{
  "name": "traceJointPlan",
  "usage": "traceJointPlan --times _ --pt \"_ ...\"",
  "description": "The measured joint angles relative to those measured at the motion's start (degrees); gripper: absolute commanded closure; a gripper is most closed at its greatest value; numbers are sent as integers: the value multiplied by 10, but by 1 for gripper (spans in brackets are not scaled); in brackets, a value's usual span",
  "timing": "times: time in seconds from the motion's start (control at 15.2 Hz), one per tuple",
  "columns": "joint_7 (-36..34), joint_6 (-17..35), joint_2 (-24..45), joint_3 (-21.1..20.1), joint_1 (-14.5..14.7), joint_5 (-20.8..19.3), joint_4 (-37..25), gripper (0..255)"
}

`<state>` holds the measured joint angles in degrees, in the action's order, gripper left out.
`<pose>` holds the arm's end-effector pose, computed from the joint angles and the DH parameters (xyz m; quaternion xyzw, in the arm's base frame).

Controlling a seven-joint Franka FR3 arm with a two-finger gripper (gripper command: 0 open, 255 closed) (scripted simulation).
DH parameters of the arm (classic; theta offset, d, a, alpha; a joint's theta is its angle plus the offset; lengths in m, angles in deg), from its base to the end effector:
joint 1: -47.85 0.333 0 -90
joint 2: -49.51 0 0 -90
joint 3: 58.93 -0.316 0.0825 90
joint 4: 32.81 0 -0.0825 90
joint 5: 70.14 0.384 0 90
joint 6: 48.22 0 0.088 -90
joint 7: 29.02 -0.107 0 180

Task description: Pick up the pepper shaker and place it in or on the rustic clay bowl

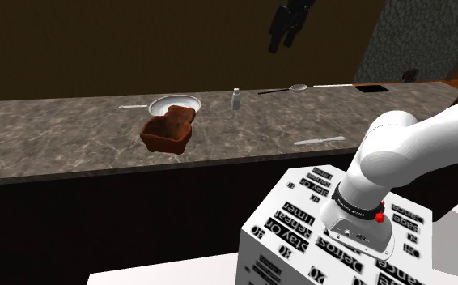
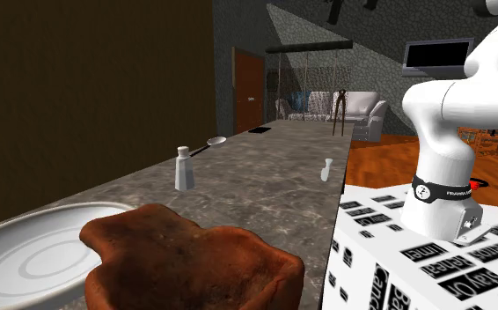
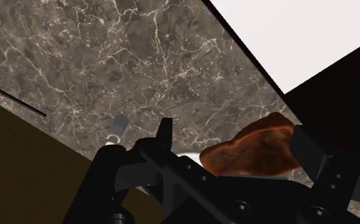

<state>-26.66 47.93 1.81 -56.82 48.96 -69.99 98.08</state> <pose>0.3031 -0.0100 0.6494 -0.9934 -0.0162 -0.1130 0.0122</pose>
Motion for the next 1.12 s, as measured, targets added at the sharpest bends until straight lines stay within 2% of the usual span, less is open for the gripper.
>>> traceJointPlan --times 0.07,0.26,0.59,1.12 --pt "0 0 0 0 0 0 0 0" --pt "18 45 1 16 -2 -6 34 0" --pt "65 155 34 59 -7 -19 87 0" --pt "153 341 134 139 2 -16 133 0"
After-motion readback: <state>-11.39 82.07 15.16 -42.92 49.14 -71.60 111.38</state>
